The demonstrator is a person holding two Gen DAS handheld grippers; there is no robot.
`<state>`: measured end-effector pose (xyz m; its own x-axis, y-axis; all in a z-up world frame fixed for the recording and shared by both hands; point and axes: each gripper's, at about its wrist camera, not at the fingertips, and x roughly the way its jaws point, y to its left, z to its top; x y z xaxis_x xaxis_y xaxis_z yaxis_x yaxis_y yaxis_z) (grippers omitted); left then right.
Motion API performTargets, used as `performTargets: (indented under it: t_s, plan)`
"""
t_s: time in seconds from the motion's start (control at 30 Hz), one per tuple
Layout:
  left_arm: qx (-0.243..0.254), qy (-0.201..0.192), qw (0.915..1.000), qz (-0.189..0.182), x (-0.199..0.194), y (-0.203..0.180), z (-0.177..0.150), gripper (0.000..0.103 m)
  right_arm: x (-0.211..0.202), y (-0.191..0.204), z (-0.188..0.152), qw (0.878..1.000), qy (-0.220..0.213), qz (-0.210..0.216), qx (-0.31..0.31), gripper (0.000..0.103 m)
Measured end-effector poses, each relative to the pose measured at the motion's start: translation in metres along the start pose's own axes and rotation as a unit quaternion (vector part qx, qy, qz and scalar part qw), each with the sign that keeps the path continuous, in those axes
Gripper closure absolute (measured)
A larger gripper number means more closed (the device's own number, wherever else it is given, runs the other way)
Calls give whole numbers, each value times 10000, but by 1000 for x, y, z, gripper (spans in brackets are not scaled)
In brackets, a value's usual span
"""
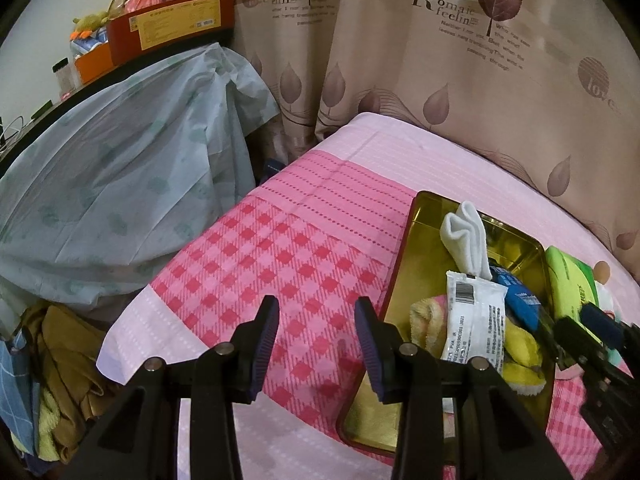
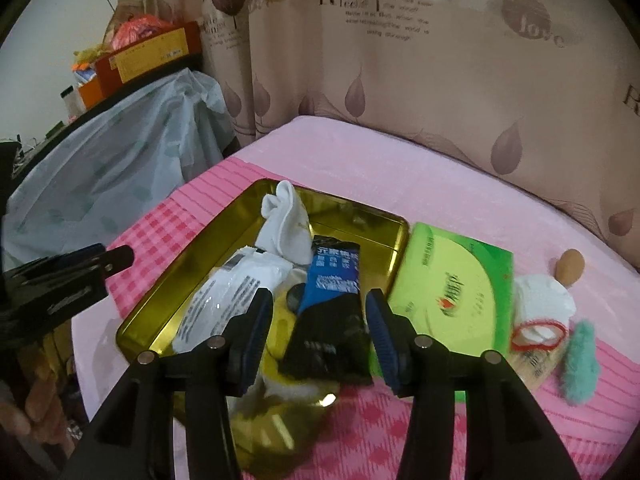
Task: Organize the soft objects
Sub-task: 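Grasp the teal fluffy scrunchie with the right tool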
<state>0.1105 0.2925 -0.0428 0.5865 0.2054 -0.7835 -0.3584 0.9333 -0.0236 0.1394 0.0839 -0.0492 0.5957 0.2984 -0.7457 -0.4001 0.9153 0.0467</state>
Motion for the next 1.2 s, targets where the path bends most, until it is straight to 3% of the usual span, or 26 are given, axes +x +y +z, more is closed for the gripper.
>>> performTargets:
  t_s: [0.2,0.7,0.93,1.07,1.2]
  plan:
    - [4,2,10000,6,0,0,0,63,-24,-35,-21,9995,-82,-273,116,56]
    - [312,-44,9995,20,-2,-12,-4,63,-51,-203,-80,9819,153,-1524,1110,54]
    - [474,-24,9989,-17,1,-18,-6,63,-33,-231,-96,9781,322,-1595,1294,52]
    - [553,-11,9985,-43,3,-20,-6,63,-21,-236,-95,9783,257,-1599,1291,41]
    - [670,-7,9977,-41,5,-25,-8,63,-6,-240,-92,9787,299,-1608,1243,42]
